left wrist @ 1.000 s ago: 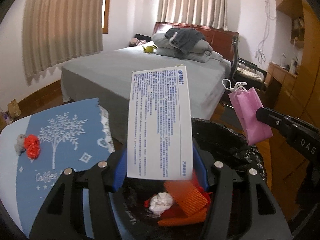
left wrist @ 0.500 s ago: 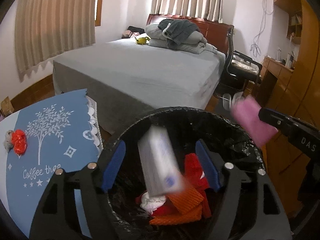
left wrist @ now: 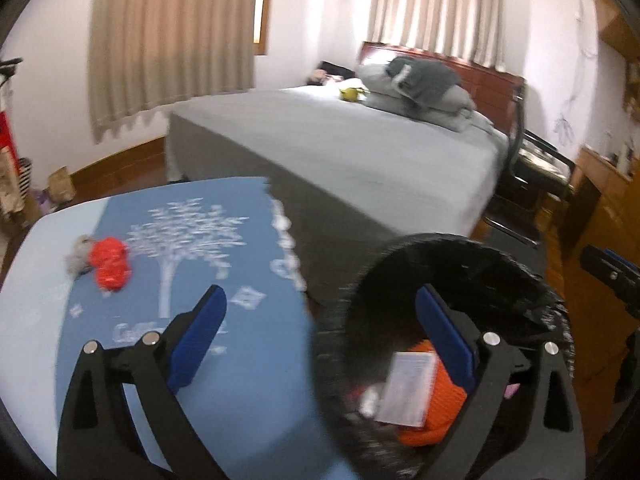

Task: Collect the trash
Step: 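Move both open tools back over the red bag and grey sock, then grasp the red plastic bag with the right gripper, then grasp the grey sock with the left gripper while the right holds the red bag, then carry the grey sock and red bag over the black bin and open both grippers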

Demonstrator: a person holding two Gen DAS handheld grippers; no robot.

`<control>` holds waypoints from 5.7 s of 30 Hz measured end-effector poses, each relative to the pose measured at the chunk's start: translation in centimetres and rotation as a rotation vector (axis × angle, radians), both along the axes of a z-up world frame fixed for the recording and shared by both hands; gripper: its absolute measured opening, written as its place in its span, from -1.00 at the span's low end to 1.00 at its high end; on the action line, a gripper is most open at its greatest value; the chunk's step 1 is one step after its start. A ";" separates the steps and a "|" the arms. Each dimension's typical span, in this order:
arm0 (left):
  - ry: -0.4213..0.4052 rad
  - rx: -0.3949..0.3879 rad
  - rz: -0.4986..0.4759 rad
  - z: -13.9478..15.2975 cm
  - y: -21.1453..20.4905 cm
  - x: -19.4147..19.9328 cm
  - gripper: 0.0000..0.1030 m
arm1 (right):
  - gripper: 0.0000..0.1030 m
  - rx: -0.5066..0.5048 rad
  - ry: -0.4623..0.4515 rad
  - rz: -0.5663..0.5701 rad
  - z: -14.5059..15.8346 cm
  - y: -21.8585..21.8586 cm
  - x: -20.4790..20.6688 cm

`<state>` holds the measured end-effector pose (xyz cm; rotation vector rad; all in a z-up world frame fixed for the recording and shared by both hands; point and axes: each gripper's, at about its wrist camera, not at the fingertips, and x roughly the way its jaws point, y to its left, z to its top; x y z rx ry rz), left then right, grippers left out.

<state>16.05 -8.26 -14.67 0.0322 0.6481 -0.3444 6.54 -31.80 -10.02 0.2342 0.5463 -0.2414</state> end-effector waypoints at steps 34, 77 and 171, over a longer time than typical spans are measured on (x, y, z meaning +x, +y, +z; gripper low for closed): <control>0.036 0.061 0.524 -2.9 28.8 5.8 0.81 | 0.89 -0.012 0.063 0.485 -3.7 26.5 18.8; 0.055 0.031 0.468 -4.3 29.5 13.6 0.81 | -0.28 0.031 0.143 0.614 -6.7 31.9 27.2; -0.066 0.023 0.227 9.2 10.9 -4.9 -0.10 | -0.27 0.012 -0.143 0.490 7.3 17.2 2.0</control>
